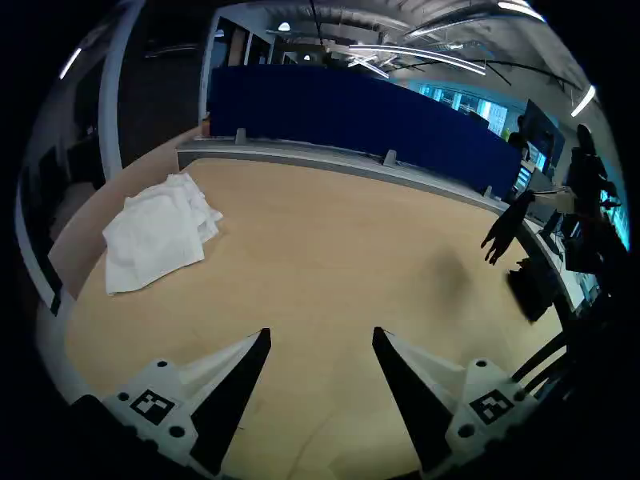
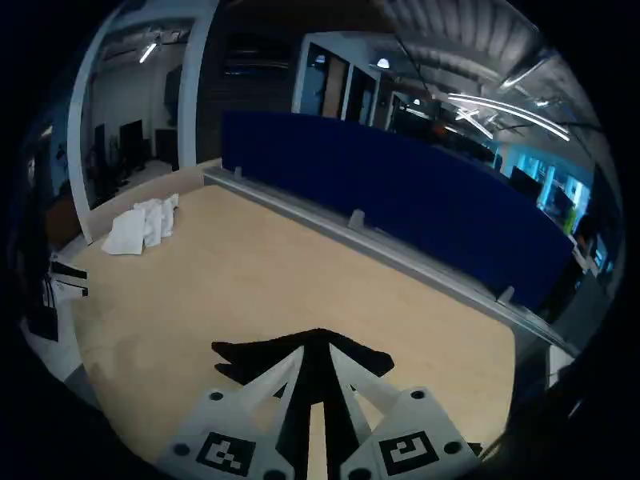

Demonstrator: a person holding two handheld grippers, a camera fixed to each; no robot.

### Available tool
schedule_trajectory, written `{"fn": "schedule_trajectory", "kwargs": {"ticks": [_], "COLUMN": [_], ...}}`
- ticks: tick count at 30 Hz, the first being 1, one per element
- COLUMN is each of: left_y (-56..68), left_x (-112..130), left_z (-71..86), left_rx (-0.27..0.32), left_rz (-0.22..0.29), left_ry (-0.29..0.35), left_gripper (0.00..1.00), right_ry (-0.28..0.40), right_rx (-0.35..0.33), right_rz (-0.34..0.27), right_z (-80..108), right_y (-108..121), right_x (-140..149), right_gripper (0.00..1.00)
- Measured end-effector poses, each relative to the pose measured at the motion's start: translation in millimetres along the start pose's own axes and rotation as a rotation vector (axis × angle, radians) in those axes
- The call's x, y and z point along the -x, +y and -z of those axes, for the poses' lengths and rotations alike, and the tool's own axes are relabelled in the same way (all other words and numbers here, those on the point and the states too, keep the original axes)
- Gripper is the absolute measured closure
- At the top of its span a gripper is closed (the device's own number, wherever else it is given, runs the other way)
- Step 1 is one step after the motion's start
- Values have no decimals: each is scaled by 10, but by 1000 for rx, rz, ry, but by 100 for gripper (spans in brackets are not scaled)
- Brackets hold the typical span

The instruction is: Fold towel

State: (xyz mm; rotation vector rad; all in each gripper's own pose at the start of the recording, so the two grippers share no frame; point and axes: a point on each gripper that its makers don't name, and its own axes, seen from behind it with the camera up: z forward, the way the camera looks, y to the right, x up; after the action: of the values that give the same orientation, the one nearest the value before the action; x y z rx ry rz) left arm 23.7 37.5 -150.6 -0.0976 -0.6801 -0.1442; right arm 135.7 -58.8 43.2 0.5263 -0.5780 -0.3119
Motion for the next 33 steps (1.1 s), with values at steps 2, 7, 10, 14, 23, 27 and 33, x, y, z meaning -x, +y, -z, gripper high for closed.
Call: {"fn": "schedule_trajectory", "kwargs": {"ticks": [2,7,10,14,23,27,33], "left_y": [27,99,142,195,283,326,403], "left_x": [2,11,5,-22,-89,-106,-123], "left_z": [-14,-60,-95,-137,-213,-235,-263], "left_rx": [2,8,11,15,15,16,19], "left_rz": [-2,-10,-16,-26,-44,-51,-62], "left_ry": [-3,-15,-19,-22,-28,-31,-34], "left_gripper": [6,6,6,6,6,6,6], "right_ry": [-11,-32,-41,-49,-81,-95,-108], "right_rx": [18,58,87,125,181,195,205], "right_rz": [1,4,3,-8,-38,-51,-77], "right_z": [60,210,305,418,552,573,615], "right_y": [161,553,798,1100,1618,1767,1890], "right_x": [40,118,157,217,427,524,678], "right_gripper": [93,93,93,93,93,93,93]}}
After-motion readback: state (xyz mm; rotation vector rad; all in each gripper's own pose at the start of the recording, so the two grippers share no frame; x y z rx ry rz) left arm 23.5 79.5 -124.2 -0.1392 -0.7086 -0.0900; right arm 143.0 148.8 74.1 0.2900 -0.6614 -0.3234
